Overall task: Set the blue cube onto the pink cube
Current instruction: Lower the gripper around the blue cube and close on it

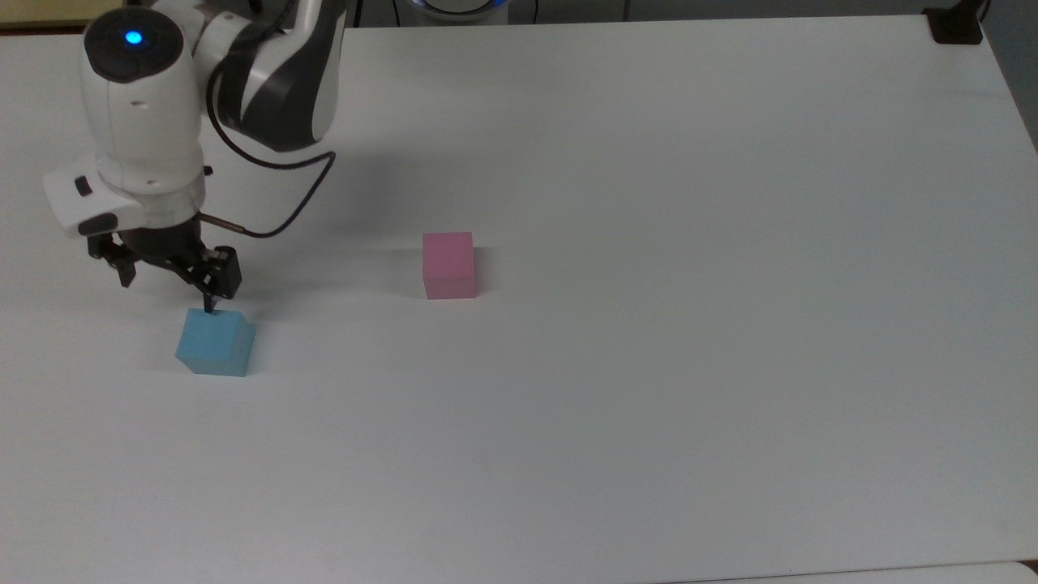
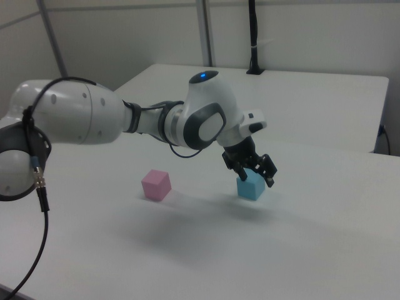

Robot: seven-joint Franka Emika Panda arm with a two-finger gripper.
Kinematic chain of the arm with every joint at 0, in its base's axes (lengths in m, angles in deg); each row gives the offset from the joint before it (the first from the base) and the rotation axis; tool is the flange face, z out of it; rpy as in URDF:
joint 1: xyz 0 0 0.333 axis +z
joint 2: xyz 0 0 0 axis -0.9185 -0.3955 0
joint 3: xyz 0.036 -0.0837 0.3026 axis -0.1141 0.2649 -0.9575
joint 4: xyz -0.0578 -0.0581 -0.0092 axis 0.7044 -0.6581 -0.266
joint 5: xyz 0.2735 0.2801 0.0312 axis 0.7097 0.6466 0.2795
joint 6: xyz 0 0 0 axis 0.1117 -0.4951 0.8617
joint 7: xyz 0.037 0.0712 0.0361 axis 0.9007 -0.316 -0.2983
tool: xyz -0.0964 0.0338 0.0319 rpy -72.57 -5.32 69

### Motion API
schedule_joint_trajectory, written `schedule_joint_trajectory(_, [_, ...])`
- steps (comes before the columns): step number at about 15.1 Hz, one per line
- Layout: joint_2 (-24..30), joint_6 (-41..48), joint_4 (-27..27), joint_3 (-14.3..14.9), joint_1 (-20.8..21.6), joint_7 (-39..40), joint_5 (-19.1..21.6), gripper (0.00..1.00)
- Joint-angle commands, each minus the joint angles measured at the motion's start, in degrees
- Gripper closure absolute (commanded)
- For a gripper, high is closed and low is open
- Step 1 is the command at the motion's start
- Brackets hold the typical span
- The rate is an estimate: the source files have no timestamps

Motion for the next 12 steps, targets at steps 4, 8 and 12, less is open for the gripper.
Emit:
schedule_joint_trajectory(4, [-0.9,-1.0,-3.2,0.5,2.1,0.6,10.4,0.00])
schedule_joint_trajectory(8, [0.7,3.0,-3.2,0.7,2.1,4.6,11.0,0.00])
schedule_joint_trajectory(12, [-1.2,2.5,-3.1,0.5,2.4,6.5,12.3,0.00])
